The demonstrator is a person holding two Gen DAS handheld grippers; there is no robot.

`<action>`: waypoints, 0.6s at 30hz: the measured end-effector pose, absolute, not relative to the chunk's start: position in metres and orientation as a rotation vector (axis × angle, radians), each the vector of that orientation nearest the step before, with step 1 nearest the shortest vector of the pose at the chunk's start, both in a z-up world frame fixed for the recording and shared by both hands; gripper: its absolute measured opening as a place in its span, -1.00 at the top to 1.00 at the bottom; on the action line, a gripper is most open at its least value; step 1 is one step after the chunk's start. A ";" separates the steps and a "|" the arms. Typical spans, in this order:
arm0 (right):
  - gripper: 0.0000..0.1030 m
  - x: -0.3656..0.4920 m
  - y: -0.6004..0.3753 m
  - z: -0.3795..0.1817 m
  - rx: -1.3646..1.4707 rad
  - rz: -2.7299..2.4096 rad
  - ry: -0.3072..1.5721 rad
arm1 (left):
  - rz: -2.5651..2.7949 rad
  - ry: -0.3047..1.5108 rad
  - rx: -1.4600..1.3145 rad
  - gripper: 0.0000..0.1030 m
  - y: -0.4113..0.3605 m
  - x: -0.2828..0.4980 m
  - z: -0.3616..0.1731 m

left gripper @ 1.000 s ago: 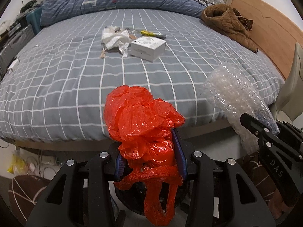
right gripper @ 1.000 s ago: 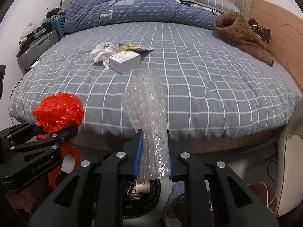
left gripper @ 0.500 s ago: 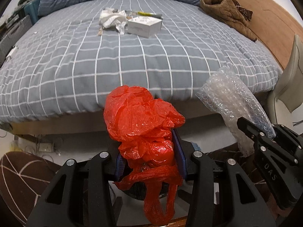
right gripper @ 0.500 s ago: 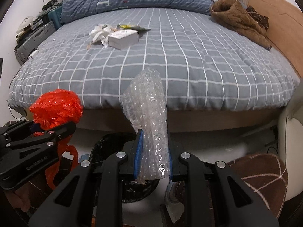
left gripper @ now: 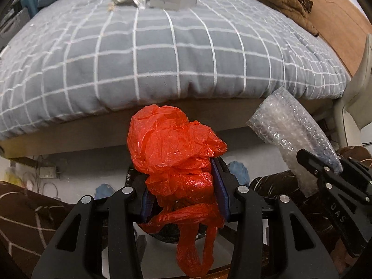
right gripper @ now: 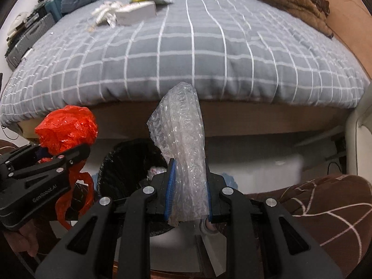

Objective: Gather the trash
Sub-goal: 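Carry the red plastic bag and bubble wrap over the bin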

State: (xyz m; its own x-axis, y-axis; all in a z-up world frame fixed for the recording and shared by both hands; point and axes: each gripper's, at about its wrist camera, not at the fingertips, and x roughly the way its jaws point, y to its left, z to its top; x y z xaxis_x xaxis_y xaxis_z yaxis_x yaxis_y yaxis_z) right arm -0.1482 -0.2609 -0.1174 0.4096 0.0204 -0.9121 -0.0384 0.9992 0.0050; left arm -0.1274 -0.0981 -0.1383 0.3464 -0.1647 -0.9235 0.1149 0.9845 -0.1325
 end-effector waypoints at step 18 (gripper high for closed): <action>0.60 -0.133 -0.281 -0.152 0.019 0.002 1.245 | -0.246 1.373 -0.007 0.14 -0.127 -0.099 -0.215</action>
State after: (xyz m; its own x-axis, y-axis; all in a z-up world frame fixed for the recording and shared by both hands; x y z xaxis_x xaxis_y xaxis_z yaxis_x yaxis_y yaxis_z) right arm -0.1333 -0.2807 -0.1524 0.3203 0.0117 -0.9473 0.0091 0.9998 0.0155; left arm -0.0993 -0.1269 -0.2151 0.1751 -0.1776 -0.9684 0.1697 0.9743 -0.1480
